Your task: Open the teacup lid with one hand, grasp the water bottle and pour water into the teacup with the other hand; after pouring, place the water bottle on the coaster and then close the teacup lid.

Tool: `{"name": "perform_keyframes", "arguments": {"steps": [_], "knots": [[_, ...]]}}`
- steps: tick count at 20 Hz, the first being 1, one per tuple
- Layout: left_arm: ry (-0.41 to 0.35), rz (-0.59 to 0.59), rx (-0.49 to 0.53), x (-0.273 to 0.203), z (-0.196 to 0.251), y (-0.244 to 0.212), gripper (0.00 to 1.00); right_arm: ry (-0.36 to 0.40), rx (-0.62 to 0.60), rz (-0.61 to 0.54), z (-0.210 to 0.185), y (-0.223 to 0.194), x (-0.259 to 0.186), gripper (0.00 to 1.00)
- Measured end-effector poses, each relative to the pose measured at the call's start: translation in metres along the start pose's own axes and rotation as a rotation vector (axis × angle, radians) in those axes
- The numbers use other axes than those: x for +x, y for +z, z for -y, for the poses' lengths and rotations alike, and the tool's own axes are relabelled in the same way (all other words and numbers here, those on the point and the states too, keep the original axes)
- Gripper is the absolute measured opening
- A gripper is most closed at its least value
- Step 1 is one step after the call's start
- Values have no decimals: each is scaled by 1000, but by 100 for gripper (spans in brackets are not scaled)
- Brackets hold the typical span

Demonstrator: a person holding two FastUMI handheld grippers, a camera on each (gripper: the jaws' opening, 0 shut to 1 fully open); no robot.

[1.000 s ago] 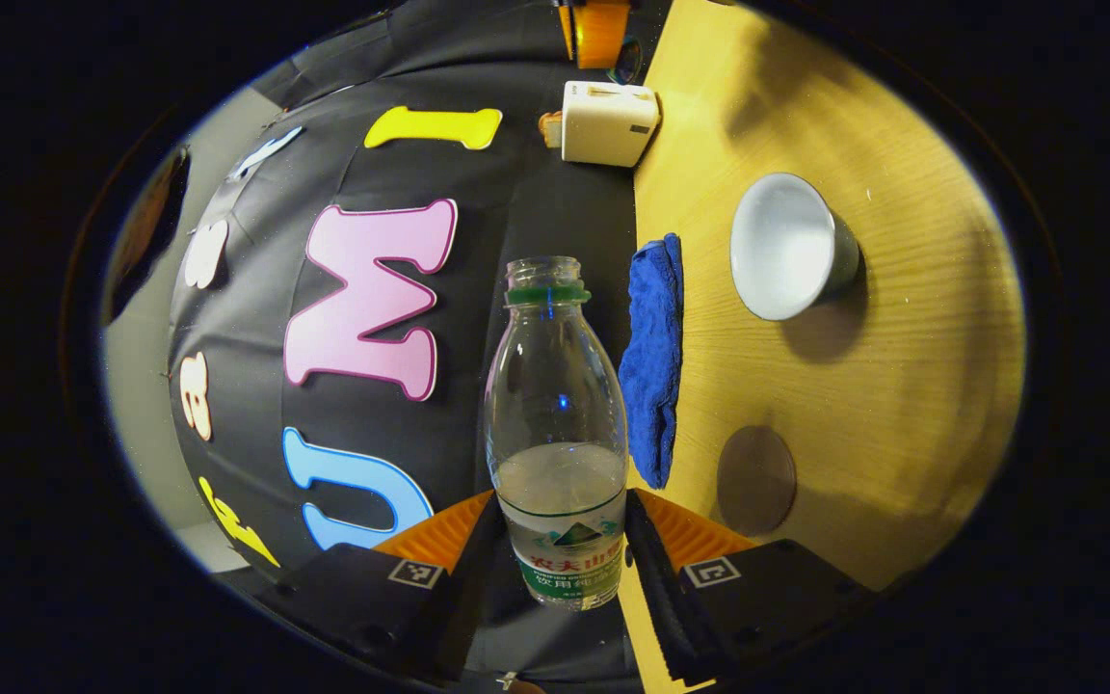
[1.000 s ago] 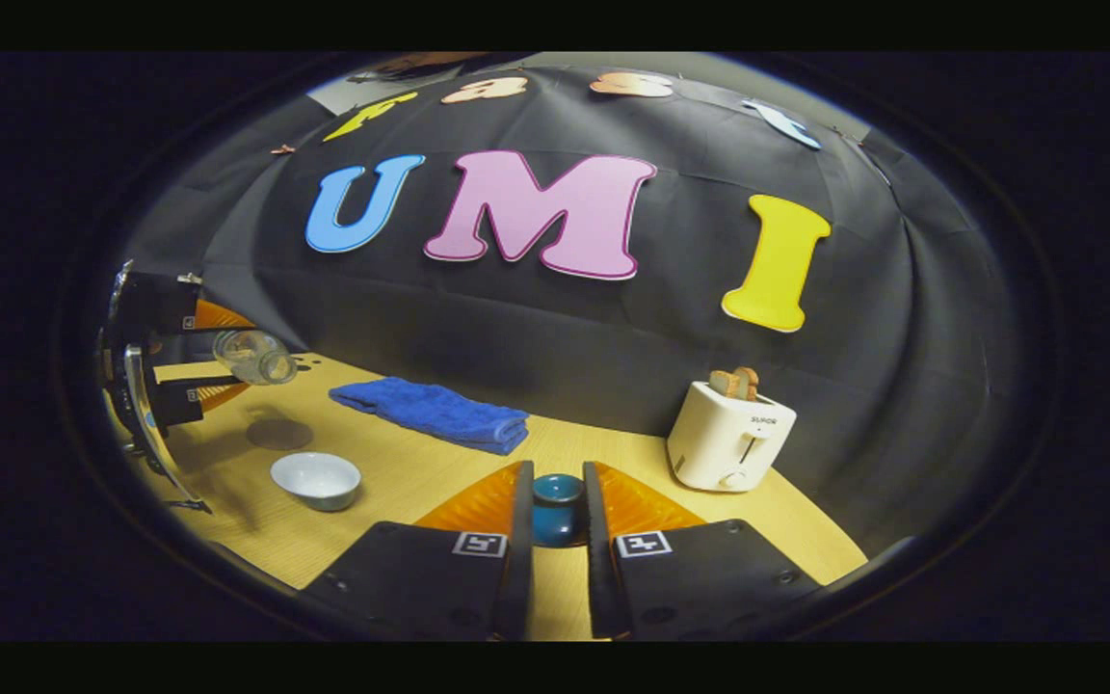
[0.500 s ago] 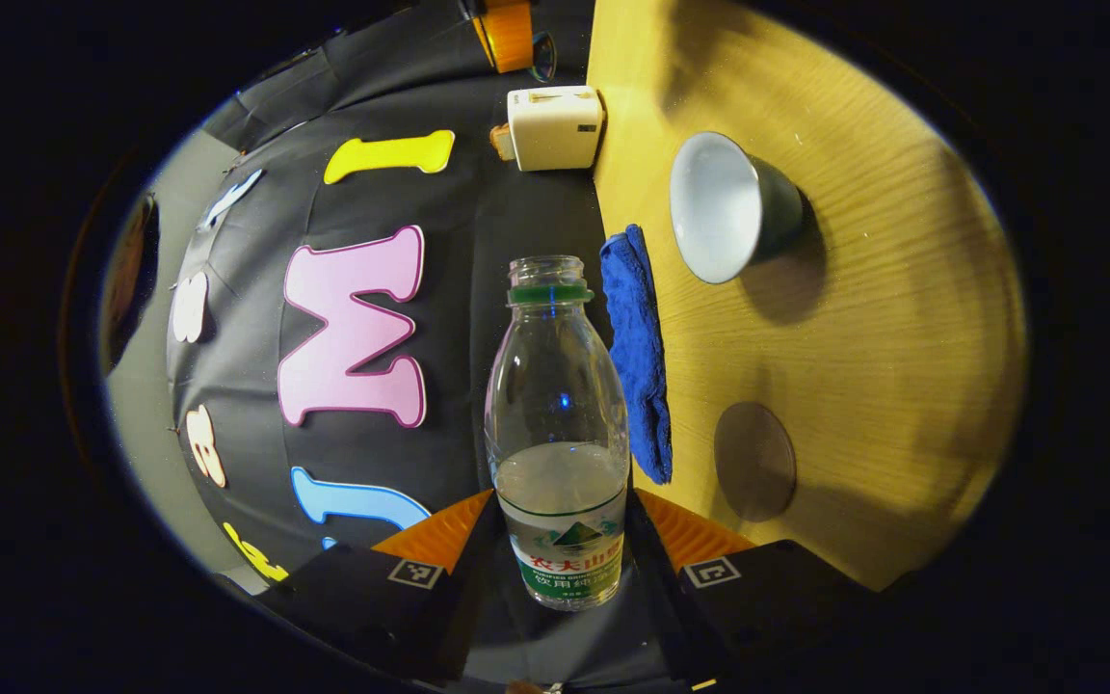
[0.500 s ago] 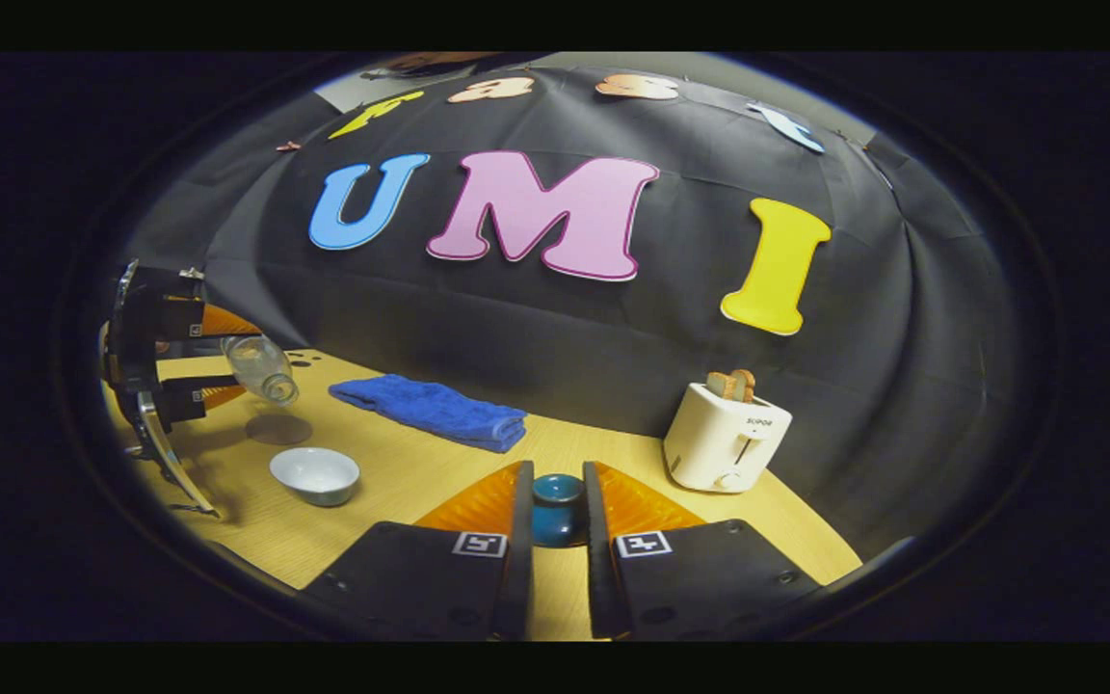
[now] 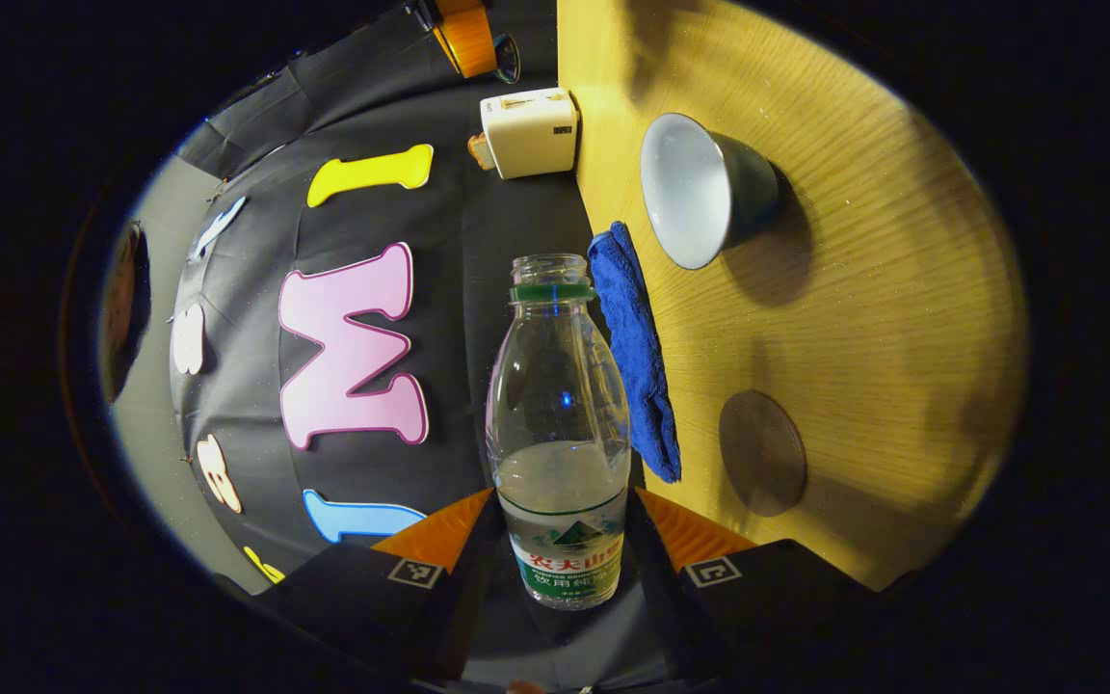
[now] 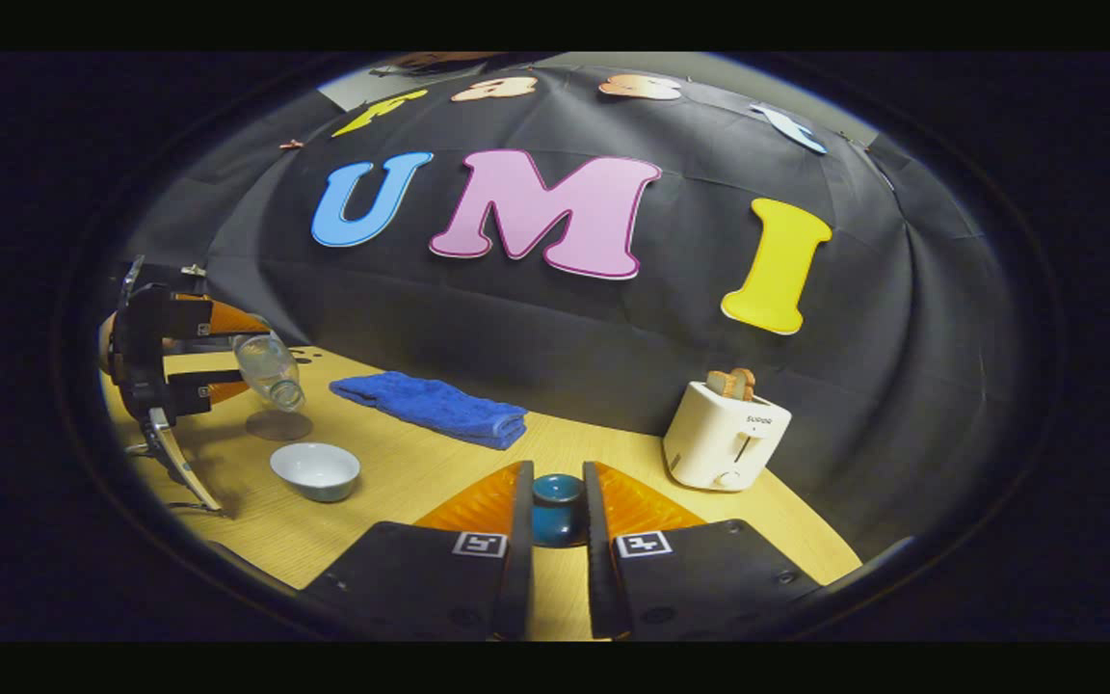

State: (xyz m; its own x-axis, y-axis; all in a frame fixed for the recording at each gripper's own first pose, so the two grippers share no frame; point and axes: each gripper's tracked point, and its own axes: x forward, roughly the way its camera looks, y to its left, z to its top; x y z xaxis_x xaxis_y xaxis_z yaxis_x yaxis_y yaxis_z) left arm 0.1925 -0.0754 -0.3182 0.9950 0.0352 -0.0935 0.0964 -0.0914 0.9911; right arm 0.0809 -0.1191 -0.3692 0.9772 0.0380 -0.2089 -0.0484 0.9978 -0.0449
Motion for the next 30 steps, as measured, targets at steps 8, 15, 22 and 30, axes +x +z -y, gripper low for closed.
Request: {"name": "perform_keyframes", "arguments": {"steps": [8,15,22,30], "knots": [[23,15,41,3,-5,0,76,-6,4,2,3,0,-2,31],[47,35,81,6,-11,-1,76,-9,0,5,6,1,-4,31],[84,68,142,14,-19,-2,76,-12,2,10,9,2,-5,31],[135,98,197,16,-32,1,76,-16,0,19,11,5,-6,26]]}}
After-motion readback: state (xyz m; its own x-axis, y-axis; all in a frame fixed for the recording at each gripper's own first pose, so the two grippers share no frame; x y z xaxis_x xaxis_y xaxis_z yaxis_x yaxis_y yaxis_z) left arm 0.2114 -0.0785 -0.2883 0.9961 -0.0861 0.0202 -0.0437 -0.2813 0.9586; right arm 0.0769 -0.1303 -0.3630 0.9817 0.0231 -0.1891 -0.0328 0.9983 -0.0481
